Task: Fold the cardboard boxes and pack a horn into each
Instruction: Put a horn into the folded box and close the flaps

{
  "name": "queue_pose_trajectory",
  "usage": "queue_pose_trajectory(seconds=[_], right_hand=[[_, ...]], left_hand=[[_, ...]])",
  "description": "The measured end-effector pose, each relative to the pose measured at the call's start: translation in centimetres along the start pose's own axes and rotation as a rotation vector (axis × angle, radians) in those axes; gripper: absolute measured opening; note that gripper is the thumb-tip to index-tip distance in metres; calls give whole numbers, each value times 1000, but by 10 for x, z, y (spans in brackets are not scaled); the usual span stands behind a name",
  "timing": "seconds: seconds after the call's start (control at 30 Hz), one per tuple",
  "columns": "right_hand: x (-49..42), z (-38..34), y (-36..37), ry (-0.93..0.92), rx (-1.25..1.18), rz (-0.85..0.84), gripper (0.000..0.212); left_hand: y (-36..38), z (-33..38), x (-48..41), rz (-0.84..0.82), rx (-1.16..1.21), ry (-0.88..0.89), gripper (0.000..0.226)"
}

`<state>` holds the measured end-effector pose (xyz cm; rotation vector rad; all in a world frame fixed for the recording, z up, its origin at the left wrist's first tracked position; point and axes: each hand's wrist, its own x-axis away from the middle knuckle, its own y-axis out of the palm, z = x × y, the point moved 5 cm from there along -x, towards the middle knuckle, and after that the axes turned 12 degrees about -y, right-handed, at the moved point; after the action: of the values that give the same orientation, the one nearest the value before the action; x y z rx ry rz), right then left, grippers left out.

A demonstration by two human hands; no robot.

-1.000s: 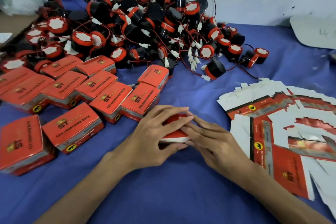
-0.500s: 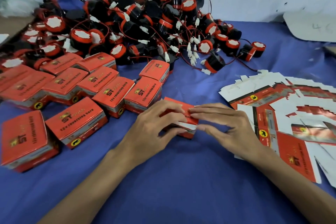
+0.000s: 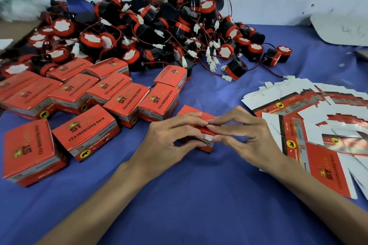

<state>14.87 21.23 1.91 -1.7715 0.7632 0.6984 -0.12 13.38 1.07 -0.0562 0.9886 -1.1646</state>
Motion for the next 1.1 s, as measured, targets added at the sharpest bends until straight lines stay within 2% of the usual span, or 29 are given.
queue_pose_trajectory(seconds=[0.17, 0.33, 0.5, 0.6, 0.7, 0.83, 0.9, 0.97, 1.03, 1.1], right_hand=[[1, -3, 3, -17, 32, 26, 19], [1, -11, 5, 32, 76, 87, 18], [-2, -24, 14, -69, 211, 70, 13], [-1, -24, 20, 71, 134, 61, 19], [1, -21, 22, 204, 31, 33, 22], [1, -25, 23, 42, 175, -65, 24], [1, -26, 23, -38, 252, -128, 25], [2, -24, 24, -78, 299, -187, 27], [2, -23, 24, -122, 256, -281, 32], [0, -19, 12, -65, 146, -305, 39]], left_hand=[[-1, -2, -2, 18, 48, -58, 15], [1, -3, -3, -41, 74, -84, 15], [2, -3, -6, -52, 88, -64, 14], [4, -2, -3, -62, 71, -65, 6], [5, -1, -1, 13, 20, -75, 6], [3, -1, -2, 140, -49, -160, 22], [-1, -3, -4, 107, -102, -169, 22], [0, -8, -4, 6, -203, -187, 27], [3, -9, -2, -126, -266, -212, 44], [6, -2, -1, -174, -371, -191, 60]])
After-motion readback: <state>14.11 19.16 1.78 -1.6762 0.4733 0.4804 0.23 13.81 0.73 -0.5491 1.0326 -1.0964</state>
